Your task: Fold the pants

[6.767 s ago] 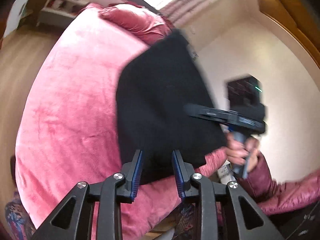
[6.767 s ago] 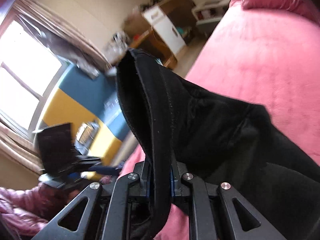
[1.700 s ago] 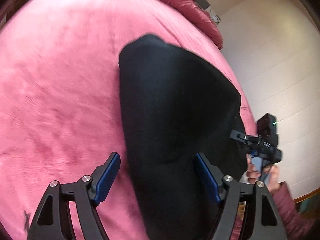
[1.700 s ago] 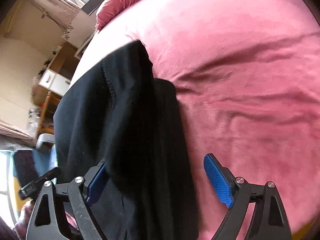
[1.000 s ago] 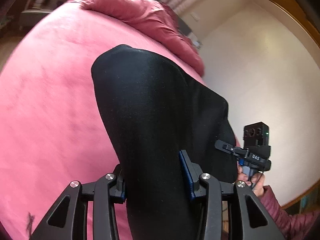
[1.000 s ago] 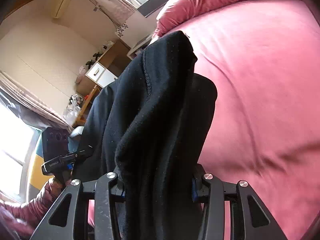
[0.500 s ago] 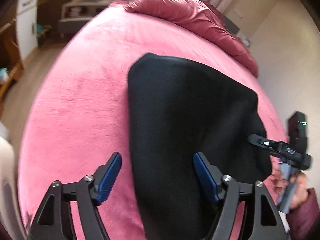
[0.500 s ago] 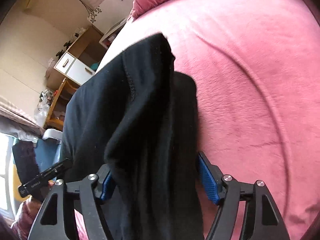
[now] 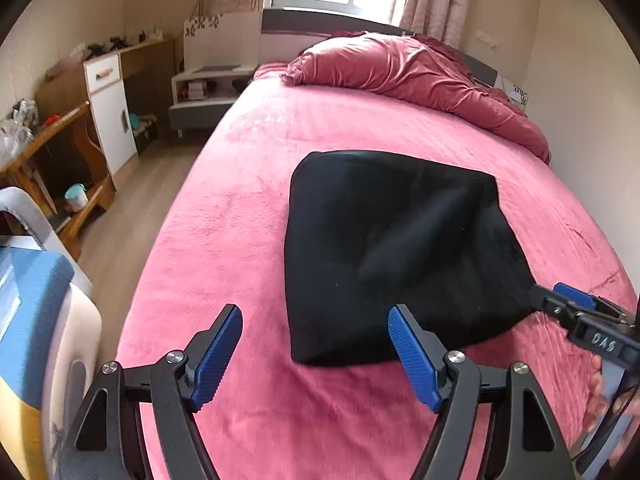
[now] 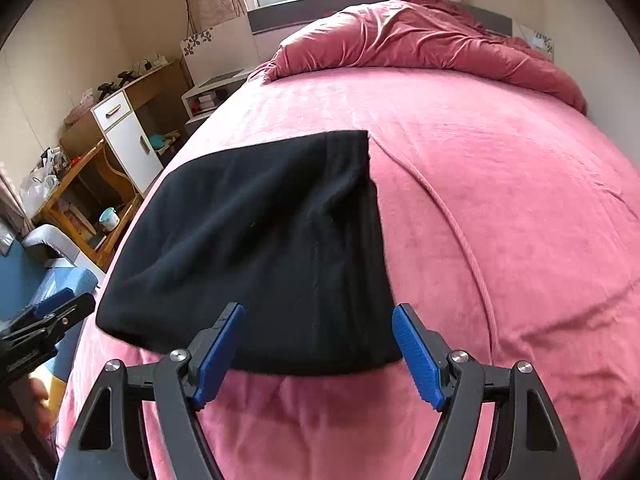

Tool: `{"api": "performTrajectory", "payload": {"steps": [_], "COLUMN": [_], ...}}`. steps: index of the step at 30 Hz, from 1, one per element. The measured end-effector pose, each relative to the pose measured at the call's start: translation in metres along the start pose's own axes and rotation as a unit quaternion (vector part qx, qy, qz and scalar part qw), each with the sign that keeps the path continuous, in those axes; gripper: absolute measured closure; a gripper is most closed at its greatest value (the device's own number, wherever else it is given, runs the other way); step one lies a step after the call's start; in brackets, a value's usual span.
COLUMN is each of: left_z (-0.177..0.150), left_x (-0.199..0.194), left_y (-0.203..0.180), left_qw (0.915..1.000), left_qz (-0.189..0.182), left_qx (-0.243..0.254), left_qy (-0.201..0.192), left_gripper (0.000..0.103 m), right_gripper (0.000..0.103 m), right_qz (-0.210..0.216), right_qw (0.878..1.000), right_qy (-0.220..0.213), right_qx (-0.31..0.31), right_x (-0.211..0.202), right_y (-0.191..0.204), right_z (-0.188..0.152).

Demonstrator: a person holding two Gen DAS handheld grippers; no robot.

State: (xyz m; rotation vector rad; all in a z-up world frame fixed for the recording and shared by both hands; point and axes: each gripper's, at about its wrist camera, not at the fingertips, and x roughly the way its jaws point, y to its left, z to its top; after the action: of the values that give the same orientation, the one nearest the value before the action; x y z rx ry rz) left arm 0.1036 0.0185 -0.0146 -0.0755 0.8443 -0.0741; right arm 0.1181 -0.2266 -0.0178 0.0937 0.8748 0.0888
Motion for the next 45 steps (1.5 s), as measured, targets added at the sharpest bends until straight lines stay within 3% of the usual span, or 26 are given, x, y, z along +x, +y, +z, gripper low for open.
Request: {"api": "performTrajectory", "payload": {"steps": [9,20,34,45], "left_z": [-0.033,-0.062,-0.066,-0.068], "left_x": [-0.044,-0.064,-0.072,-0.075], "left_y": [-0.004,-0.008,-0.002,-0.002], "left_qw": [0.9994,0.9986,0.9954,0.9949], "left_qz": [0.019,0.028,0.077,0.082], "left_qx": [0.001,0.006,-0.020,-0.016], "left_qy": [-0.030,-0.045,-0.054,-0.057], "left_gripper": [0.026,0.026,0.026,0.026], "right_gripper": [0.026,0.024,0.024,0.024], "right_qz": [-0.034,-0.077,-0.084,-0.087], "right_qw": [0.999,0.995,0.994,0.993], "right_qy": [-0.022,-0.041,-0.051,-0.057], "right_qx": [-0.012,-0.040,-0.051,-0.053], "right_x": [-0.030,-0.052,-0.068,-0.072], "right_y": [0.029,0.053,0.061,0.062], "right_z": [-0.041,-0.072,-0.085,-0.088]}}
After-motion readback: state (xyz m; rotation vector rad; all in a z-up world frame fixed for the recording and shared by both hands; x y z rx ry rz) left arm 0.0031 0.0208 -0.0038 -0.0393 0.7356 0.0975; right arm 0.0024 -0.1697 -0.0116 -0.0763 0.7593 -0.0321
